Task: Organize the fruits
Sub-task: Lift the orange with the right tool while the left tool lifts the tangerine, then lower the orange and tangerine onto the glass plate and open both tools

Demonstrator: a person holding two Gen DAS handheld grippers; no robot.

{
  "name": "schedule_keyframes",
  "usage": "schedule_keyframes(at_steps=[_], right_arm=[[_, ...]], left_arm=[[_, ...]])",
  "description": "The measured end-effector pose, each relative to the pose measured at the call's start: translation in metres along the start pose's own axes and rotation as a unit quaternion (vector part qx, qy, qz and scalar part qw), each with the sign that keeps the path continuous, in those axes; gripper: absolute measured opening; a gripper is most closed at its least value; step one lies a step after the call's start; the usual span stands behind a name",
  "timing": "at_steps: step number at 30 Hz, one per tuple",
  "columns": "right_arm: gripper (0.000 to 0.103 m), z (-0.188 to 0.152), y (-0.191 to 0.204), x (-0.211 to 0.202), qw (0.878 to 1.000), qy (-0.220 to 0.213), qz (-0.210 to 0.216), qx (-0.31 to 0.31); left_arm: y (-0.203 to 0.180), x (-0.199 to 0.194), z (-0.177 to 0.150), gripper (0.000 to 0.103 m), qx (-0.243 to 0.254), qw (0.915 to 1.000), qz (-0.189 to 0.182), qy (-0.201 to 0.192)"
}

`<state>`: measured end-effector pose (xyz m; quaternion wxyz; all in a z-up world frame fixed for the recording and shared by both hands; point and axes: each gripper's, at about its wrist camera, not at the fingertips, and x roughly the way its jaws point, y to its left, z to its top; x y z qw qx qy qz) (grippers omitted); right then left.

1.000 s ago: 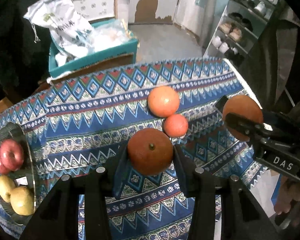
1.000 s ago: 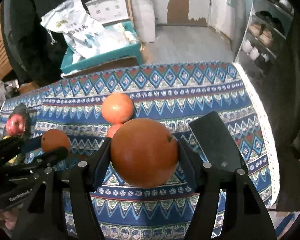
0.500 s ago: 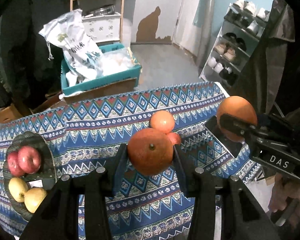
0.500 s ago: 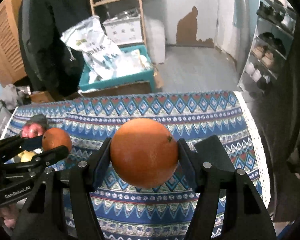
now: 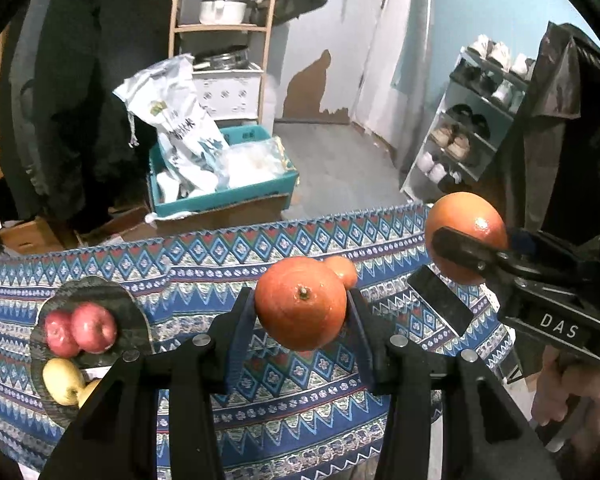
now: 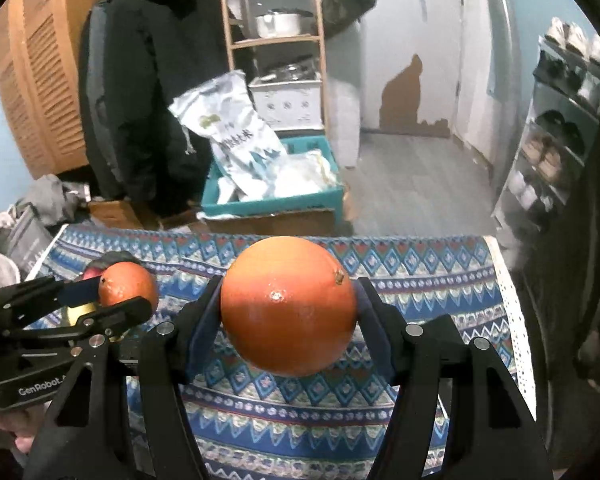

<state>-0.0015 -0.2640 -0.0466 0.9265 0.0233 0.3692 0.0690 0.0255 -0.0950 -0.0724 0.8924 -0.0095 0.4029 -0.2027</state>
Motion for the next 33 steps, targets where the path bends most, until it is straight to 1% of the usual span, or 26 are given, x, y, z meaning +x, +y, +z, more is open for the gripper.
schedule_keyframes(at_steps=[5,13,27,33], right_arm=[[0.064,0.009,0.024,0.0,1.0,-0.003,0.014,-0.017],[0.064,0.018,0.061,0.012,0.998,0.003,0.042,-0.04],[0.064,0.023,0.134,0.054,0.992,0.042,0.089,-0.074],[0.065,0.022,0.162,0.082,0.988,0.072,0.109,-0.079]], left_arm=[[0.016,-0.012,-0.001,0.046,-0.012,0.9999,0.005,-0.008],[0.048,-0.025,-0.009,0.046,-0.04,0.9989,0.021,-0.014],[0.122,-0.033,-0.03,0.046,-0.099,0.9934,0.057,-0.005],[0.153,-0.026,-0.04,0.046,-0.125,0.9895,0.071,0.01]])
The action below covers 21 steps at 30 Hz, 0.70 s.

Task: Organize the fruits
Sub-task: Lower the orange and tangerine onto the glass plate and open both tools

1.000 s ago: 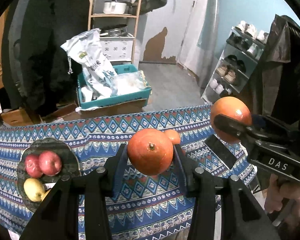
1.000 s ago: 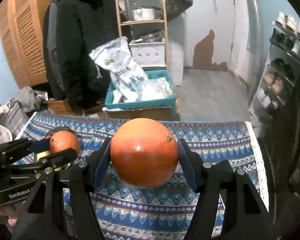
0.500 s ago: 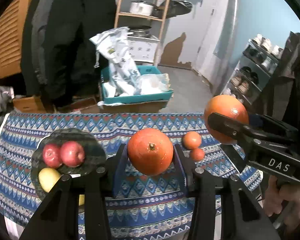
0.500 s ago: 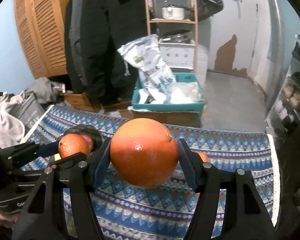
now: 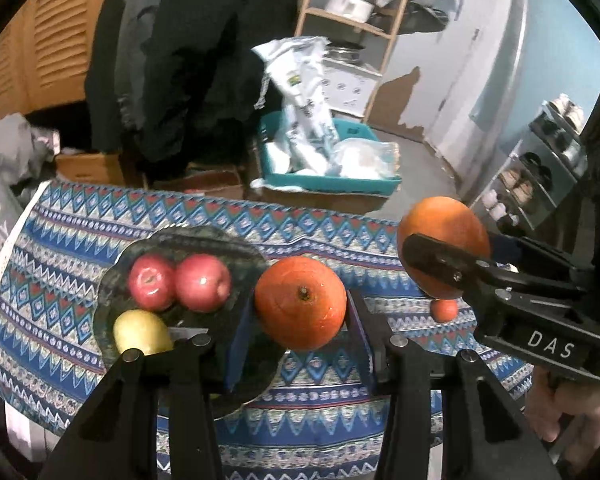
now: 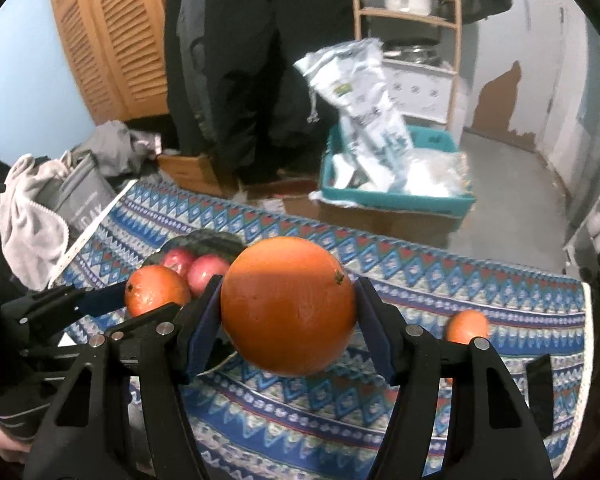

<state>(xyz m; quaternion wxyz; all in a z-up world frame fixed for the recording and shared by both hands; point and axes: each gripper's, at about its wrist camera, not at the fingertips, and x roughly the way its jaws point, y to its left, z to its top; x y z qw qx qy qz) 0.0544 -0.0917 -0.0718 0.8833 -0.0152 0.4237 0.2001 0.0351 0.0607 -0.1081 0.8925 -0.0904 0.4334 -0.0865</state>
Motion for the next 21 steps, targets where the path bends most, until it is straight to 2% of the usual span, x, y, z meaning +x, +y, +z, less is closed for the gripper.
schedule_keyframes(at_steps=[4,10,21], right_arm=[[0.065,0.003,0.012,0.028,1.0,0.023,0.01,0.0],[0.065,0.003,0.026,0.069,0.998,0.06,0.031,0.006],[0.065,-0.005,0.047,0.124,0.991,0.118,0.054,0.008]], left_arm=[[0.022,0.01,-0.004,0.046,-0.009,0.9996,0.024,0.01],[0.052,0.026,-0.011,0.046,-0.031,0.9984,0.038,0.029],[0.088,0.054,-0.022,0.046,-0.06,0.9954,0.041,0.063]])
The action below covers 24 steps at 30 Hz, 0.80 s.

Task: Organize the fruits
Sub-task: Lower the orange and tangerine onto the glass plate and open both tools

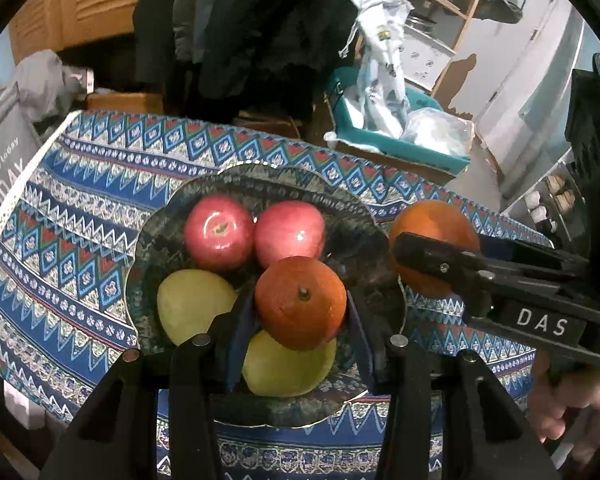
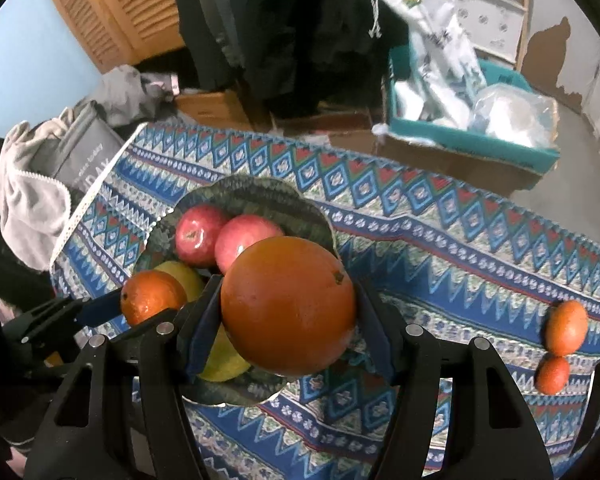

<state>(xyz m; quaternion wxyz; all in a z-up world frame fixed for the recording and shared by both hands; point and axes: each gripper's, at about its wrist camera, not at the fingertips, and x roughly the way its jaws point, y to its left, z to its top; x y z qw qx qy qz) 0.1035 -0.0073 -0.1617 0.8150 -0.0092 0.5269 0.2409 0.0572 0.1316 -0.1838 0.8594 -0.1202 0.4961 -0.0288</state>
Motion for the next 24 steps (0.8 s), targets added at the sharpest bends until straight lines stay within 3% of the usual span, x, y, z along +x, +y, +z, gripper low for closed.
schedule_keyframes(at_steps=[14,16,18,24], right_arm=[[0.065,-0.006,0.002,0.033,0.999,0.043,0.006,0.001],[0.065,-0.007,0.001,0.036,0.999,0.047,0.005,0.002],[0.066,-0.008,0.0,0.038,0.999,0.05,0.005,0.007],[0.067,-0.005,-0.003,0.026,0.999,0.03,0.02,0.016]], left_arm=[[0.011,0.024,-0.008,0.046,-0.013,0.9993,0.014,0.032],[0.011,0.023,-0.008,0.05,-0.014,0.9993,0.015,0.03],[0.011,0.023,-0.008,0.069,-0.016,0.9992,0.014,0.035],[0.003,0.021,-0.011,0.07,0.0,0.9989,0.025,0.041]])
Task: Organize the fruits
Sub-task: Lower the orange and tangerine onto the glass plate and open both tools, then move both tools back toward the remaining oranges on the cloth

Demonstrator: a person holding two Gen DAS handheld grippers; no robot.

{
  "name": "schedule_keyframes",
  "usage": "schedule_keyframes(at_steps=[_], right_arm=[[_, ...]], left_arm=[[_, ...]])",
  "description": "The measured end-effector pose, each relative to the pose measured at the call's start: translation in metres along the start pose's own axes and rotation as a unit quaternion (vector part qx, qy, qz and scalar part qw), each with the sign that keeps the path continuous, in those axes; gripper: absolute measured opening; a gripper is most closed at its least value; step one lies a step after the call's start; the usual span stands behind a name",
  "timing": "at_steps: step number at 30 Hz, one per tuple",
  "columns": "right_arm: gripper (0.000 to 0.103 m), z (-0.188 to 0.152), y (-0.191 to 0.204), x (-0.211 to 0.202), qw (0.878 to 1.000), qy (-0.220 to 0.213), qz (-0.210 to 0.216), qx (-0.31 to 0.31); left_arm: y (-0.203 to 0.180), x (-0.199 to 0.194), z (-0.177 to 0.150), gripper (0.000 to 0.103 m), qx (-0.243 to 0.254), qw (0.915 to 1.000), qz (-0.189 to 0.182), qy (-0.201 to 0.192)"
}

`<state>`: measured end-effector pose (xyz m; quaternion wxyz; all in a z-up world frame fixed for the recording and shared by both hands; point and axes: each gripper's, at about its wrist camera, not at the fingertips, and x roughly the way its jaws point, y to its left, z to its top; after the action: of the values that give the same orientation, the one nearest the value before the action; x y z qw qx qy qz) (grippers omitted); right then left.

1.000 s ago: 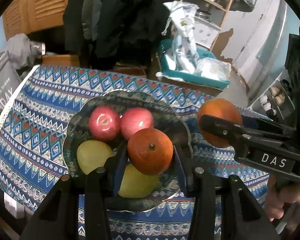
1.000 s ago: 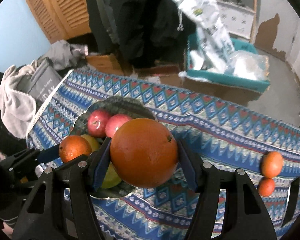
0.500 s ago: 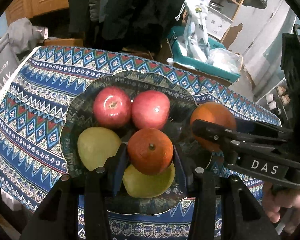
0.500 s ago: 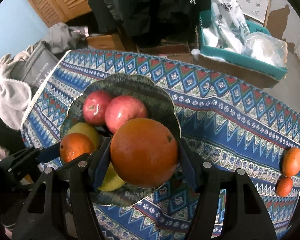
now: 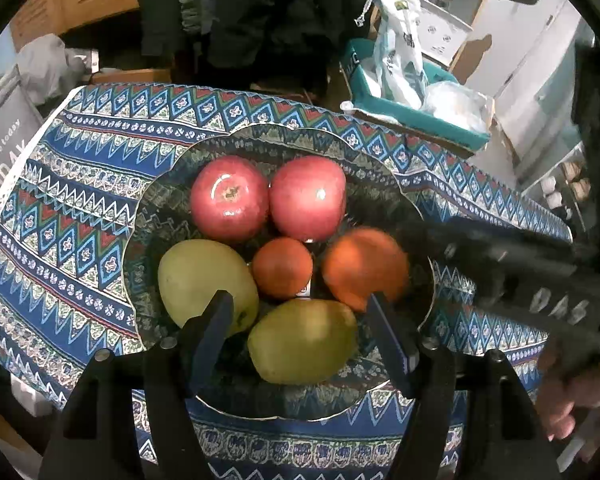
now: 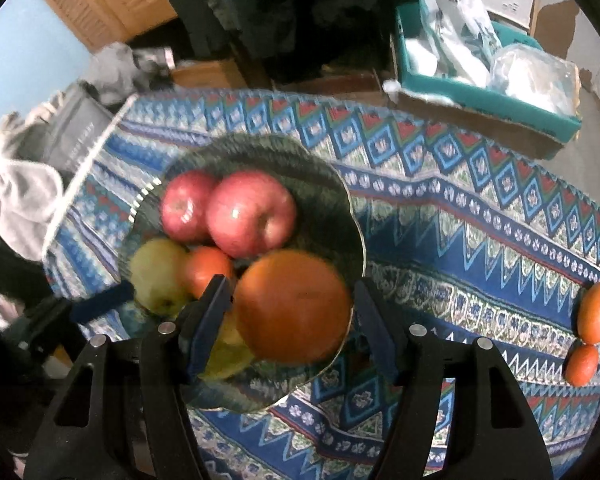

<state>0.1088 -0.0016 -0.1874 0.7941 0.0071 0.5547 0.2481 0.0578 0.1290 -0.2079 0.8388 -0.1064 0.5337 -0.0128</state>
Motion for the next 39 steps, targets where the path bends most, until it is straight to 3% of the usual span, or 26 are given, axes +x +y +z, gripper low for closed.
schedule_keyframes(at_steps=[7,18,39], right_arm=[[0.067,0.007,0.001,-0.027,0.999,-0.033,-0.012,-0.001],[0.067,0.001,-0.005,-0.064,0.994,-0.072,-0.076,-0.022],[0.067,-0.033,-0.062,-0.12,0.983,-0.106,-0.15,0.001]], left_arm=[[-0.006,-0.014,0.0,0.071,0.005,0.9999,-0.004,-0.014],[-0.018,-0.032,0.005,0.074,0.012,0.9993,-0.01,-0.035],[-0.086,-0.037,0.002,0.08,0.071,0.9963,-0.026,-0.039]])
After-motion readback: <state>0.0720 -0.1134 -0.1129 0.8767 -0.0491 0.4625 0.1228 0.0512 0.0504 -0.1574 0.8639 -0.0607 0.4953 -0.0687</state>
